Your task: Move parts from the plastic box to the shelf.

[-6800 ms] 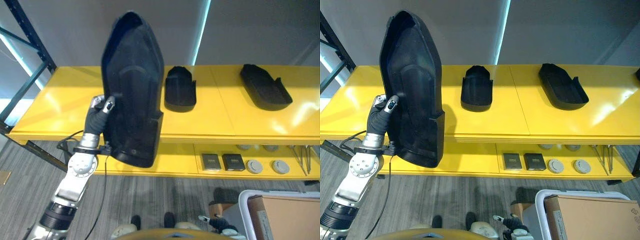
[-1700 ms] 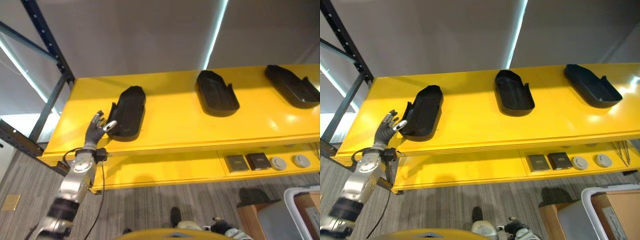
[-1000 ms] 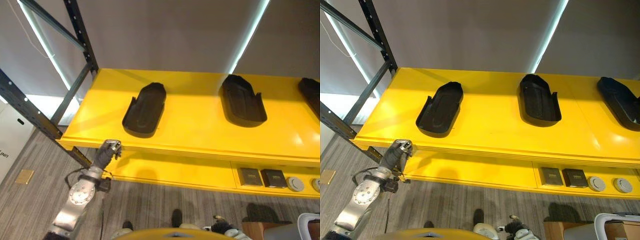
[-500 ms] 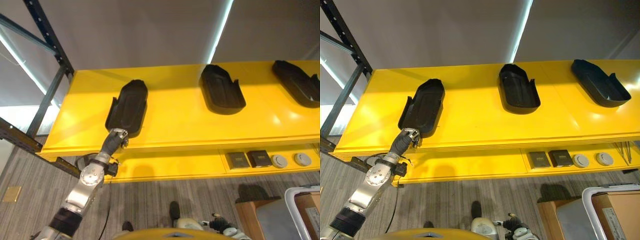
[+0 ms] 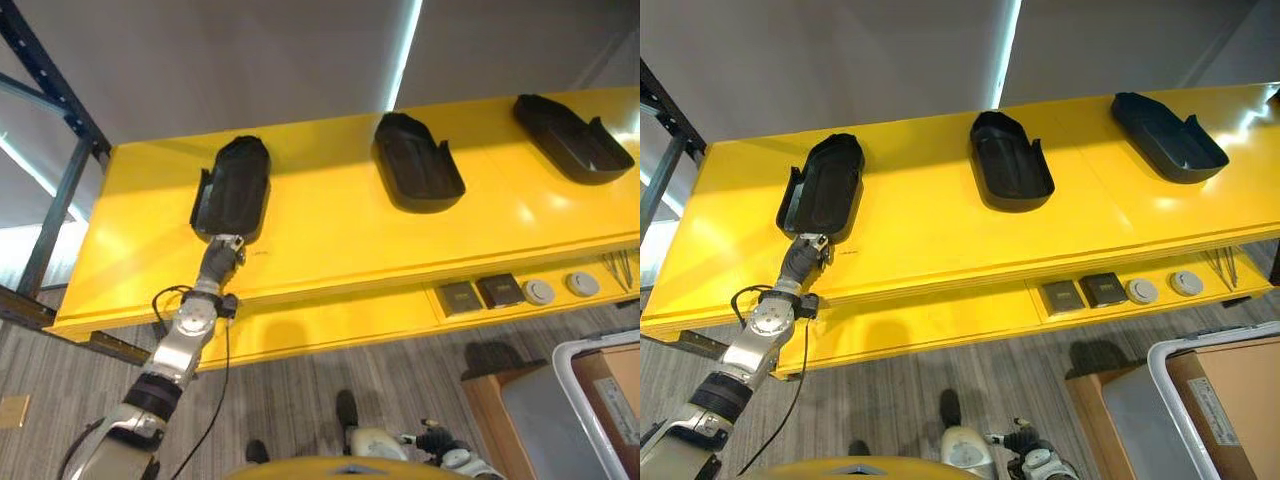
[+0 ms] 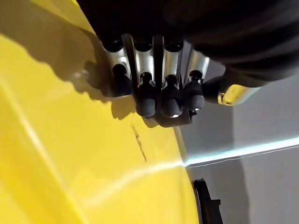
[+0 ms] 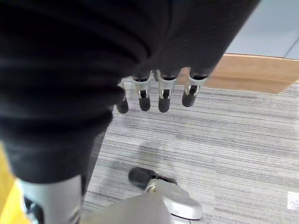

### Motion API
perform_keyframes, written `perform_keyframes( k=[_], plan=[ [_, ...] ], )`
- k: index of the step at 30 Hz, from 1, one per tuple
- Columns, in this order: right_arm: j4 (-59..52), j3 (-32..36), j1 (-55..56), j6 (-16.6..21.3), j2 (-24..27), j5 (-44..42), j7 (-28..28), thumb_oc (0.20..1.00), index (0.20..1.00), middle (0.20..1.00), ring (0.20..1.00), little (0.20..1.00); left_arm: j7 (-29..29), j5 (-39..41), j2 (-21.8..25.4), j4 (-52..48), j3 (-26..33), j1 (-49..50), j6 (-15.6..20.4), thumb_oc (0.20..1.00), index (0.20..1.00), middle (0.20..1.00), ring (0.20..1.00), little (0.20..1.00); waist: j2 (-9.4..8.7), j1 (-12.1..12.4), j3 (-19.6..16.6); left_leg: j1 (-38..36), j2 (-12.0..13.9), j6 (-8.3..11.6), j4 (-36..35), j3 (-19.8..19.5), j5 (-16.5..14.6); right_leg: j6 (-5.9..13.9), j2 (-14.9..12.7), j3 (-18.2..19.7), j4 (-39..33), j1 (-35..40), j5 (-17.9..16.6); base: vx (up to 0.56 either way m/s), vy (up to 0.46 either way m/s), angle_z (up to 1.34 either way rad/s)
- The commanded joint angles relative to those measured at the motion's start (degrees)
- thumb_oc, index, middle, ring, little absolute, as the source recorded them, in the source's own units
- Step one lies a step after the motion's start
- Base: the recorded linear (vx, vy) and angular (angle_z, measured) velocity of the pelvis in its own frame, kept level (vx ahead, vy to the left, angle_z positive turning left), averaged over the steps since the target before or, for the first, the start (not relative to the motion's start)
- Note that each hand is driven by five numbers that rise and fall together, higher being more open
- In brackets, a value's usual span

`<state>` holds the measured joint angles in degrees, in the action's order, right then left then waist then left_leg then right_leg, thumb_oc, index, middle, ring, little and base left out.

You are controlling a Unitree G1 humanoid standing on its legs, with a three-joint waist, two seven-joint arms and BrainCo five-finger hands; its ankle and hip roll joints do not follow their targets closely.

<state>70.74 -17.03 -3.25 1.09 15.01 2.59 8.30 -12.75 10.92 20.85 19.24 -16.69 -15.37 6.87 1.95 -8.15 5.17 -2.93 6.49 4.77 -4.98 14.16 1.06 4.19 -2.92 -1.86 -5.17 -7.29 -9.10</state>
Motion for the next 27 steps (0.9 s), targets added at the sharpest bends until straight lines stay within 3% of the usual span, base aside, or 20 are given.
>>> perform_keyframes(
  k=[1, 12, 14, 17, 18, 19, 20, 25, 27],
  plan=[
    [2.5, -2.8, -2.0, 0.6, -2.7, 0.3, 0.8, 1.0, 1.0, 1.0, 1.0, 1.0, -2.4, -0.8, 0.6, 1.0, -0.2, -4.7, 2.2, 0.2, 0.2, 0.2, 0.2, 0.2, -1.25, -0.9, 1.3, 1.3, 4.0, 2.4, 0.0, -2.4, 0.9, 4.38, -3.9, 1.4, 0.2, 5.3, 6.2, 0.03, 0.003, -0.04],
    [3.2, -1.0, -2.1, 0.4, -3.0, -0.9, 0.9, 1.0, 1.0, 1.0, 1.0, 1.0, -0.3, -3.0, 0.9, -6.4, -0.5, 1.2, 3.2, 0.2, 0.2, 0.2, 0.2, 0.2, -1.42, 0.6, 0.1, -1.1, 3.1, 1.84, 0.0, -3.5, -0.3, 4.56, -4.7, 0.1, 0.2, 8.7, 7.0, 0.01, 0.004, 0.01],
    [3.4, 0.4, -2.0, 1.1, -3.0, -1.8, 1.4, 1.0, 1.0, 1.0, 1.0, 1.0, -2.1, -11.7, 5.8, -16.7, 1.5, 8.0, 6.2, 0.2, 0.2, 0.2, 0.2, 0.2, -1.62, 3.0, -0.9, -2.3, 2.4, 1.35, 0.0, -5.2, -1.1, 4.69, -5.4, -1.0, 0.4, 10.8, 7.8, 0.02, 0.038, 0.22],
    [4.3, 0.8, -1.9, 1.4, -3.3, -1.6, 2.0, 1.0, 1.0, 1.0, 1.0, 1.0, -5.7, -16.6, 7.6, -20.7, 3.1, 12.0, 7.4, 0.2, 0.2, 0.2, 0.2, 0.2, -1.84, 4.4, -1.2, -3.0, 2.1, 1.12, 0.0, -5.9, -1.4, 4.8, -5.8, -1.9, 0.5, 11.9, 8.2, 0.0, 0.019, 0.2],
    [4.8, 0.7, -2.0, 1.5, -3.5, -1.3, 2.2, 1.0, 1.0, 1.0, 1.0, 1.0, -7.3, -18.4, 8.0, -21.4, 3.5, 13.4, 7.7, 0.586, 0.586, 0.586, 0.586, 0.586, -1.94, 4.9, -1.3, -3.3, 1.9, 1.02, 0.0, -6.2, -1.5, 4.84, -5.9, -2.2, 0.6, 12.3, 8.4, 0.0, 0.017, 0.27],
    [5.4, 0.5, -2.1, 1.5, -3.7, -1.0, 2.5, 1.0, 1.0, 1.0, 1.0, 1.0, -8.7, -20.7, 8.6, -22.0, 3.7, 15.1, 8.0, 0.918, 0.918, 0.918, 0.918, 0.918, -2.09, 5.5, -1.5, -3.6, 1.7, 0.93, 0.0, -6.5, -1.6, 4.87, -6.1, -2.5, 0.6, 12.9, 8.6, -0.04, 0.014, 0.32],
    [5.9, 0.3, -2.2, 1.5, -3.9, -0.4, 3.0, 1.0, 1.0, 1.0, 1.0, 1.0, -10.3, -23.4, 9.3, -21.8, 3.6, 16.8, 8.5, 1.0, 1.0, 1.0, 1.0, 1.0, -2.17, 6.2, -1.4, -3.5, 1.6, 0.83, 0.0, -6.8, -1.2, 4.82, -6.2, -2.7, 0.9, 13.0, 8.4, -0.03, 0.001, 0.26],
    [6.5, 0.5, -2.5, 2.2, -4.2, -0.9, 5.3, 1.0, 1.0, 1.0, 1.0, 1.0, -14.4, -28.6, 8.6, -10.9, 1.1, 23.3, 7.4, 1.0, 1.0, 1.0, 1.0, 1.0, -2.71, 8.3, -1.7, -4.1, 1.2, 0.55, 0.0, -8.3, -1.1, 4.8, -6.5, -4.2, 1.0, 14.5, 9.0, -0.01, -0.003, 0.19],
    [6.4, 0.7, -2.3, 2.7, -4.3, -1.5, 5.9, 1.0, 1.0, 1.0, 1.0, 1.0, -16.2, -28.2, 5.6, -1.8, 1.3, 24.9, 5.3, 1.0, 1.0, 1.0, 1.0, 1.0, -2.86, 9.1, -1.7, -4.1, 1.1, 0.46, 0.0, -8.9, -1.0, 4.75, -6.6, -4.8, 1.1, 15.0, 9.2, -0.02, -0.001, 0.05]
  ],
)
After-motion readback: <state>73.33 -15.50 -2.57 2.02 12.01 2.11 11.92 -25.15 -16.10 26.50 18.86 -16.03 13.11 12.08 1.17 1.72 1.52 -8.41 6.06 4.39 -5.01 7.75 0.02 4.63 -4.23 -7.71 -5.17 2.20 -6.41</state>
